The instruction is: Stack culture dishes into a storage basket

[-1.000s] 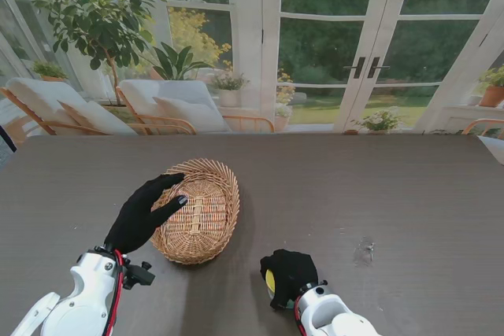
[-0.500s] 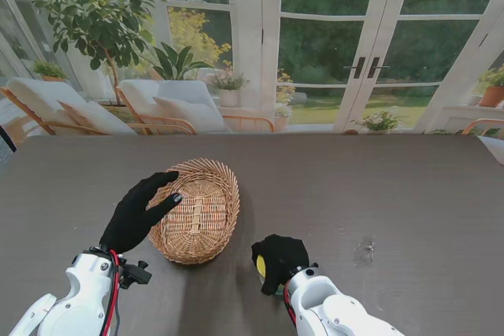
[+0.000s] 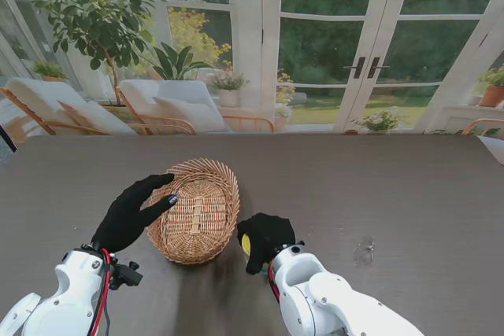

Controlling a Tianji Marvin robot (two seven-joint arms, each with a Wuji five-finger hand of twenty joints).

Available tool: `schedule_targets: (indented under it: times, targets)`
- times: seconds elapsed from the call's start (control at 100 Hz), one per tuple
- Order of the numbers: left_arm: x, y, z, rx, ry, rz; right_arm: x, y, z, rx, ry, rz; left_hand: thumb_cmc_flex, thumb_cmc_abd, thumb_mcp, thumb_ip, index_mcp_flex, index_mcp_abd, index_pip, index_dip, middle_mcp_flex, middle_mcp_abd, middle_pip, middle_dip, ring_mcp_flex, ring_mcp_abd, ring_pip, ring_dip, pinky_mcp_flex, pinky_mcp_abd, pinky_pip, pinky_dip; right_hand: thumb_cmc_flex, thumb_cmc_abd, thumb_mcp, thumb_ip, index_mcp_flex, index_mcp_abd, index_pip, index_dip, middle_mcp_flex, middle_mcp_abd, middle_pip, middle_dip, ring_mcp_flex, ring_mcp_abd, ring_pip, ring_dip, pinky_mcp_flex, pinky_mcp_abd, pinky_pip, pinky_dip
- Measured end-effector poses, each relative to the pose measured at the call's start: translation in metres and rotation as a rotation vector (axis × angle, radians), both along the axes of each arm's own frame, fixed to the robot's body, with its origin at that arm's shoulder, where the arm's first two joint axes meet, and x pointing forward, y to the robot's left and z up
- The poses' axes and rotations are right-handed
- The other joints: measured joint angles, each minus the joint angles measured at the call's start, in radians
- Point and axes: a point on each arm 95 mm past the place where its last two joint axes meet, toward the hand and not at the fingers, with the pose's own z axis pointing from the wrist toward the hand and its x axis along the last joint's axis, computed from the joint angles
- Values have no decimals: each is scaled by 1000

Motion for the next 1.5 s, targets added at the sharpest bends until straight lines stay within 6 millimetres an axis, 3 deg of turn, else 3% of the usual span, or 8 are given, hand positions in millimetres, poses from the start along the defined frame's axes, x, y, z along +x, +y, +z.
schedule_targets:
  times: [0.32,0.82,1.09,1.5]
  targets:
    - [2,8,3,28,38,9,6,33,18,53,-21,16,0,0,0,0,0,0,0,0,0,0,0,0,0,0,0,0,0,0,0,0,0,0,0,0,0,0,0,2,0,0,0,0,1,0,-2,0,0,0,0,0]
    - [-14,15,-6,31,93,70,11,87,25,110,-54,55,0,0,0,0,0,0,0,0,0,0,0,0,0,0,0,0,0,0,0,0,0,0,0,0,0,0,0,6,0,0,0,0,1,-1,-3,0,0,0,0,0]
    - [-18,14,-11,38,124,96,20,109,23,135,-59,57,0,0,0,0,0,0,0,0,0,0,0,0,0,0,0,0,0,0,0,0,0,0,0,0,0,-1,0,7,0,0,0,0,1,-1,-4,0,0,0,0,0]
    - [-25,18,-2,92,73,172,41,141,9,144,-37,55,0,0,0,0,0,0,0,0,0,0,0,0,0,0,0,0,0,0,0,0,0,0,0,0,0,-1,0,10,0,0,0,0,1,-1,-5,0,0,0,0,0]
